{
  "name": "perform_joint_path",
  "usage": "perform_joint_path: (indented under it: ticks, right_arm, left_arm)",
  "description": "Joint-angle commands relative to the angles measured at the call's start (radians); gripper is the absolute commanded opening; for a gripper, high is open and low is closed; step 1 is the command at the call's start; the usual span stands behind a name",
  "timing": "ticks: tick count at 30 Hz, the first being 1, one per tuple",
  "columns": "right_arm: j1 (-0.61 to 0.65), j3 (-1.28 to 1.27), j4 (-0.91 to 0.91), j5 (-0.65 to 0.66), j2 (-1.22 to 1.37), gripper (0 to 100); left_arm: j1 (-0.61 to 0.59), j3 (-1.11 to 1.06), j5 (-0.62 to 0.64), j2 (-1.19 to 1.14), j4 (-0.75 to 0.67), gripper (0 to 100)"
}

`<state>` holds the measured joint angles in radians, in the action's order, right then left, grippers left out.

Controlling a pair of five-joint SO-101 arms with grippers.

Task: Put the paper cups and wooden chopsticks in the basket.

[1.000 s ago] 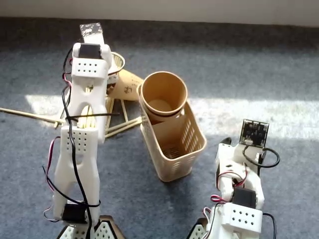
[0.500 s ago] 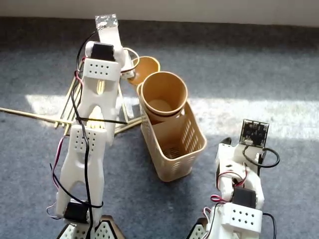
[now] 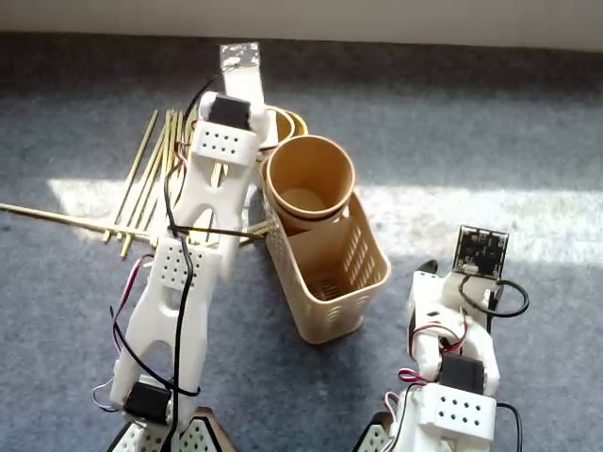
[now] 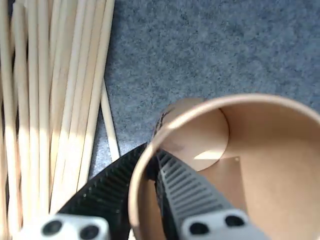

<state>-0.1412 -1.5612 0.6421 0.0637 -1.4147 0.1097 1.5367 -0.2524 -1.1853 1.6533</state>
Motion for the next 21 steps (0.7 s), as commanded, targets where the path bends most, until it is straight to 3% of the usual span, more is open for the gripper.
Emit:
perform_joint_path:
  ticks: [1,10,14,21]
  right_arm:
    - [-0.005,0.004,-0.024,0.006,-0.012,34.0]
    - [0.019,-0.041,-0.077,0.008,-0.013,34.0]
    - [0.019,-0.042,-0.077,0.008,-0.013,34.0]
    - [0.019,-0.042,-0.077,0.008,-0.013,34.0]
  left_arm:
    - [-0.038,0.130,0.005,0.013,0.031,0]
    - [-0.168,0.108,0.005,0.418,0.109,0]
    - [-0.157,-0.082,-0.002,0.717,0.114,0]
    - [0.094,-0.654,-0.029,1.287,0.107,0]
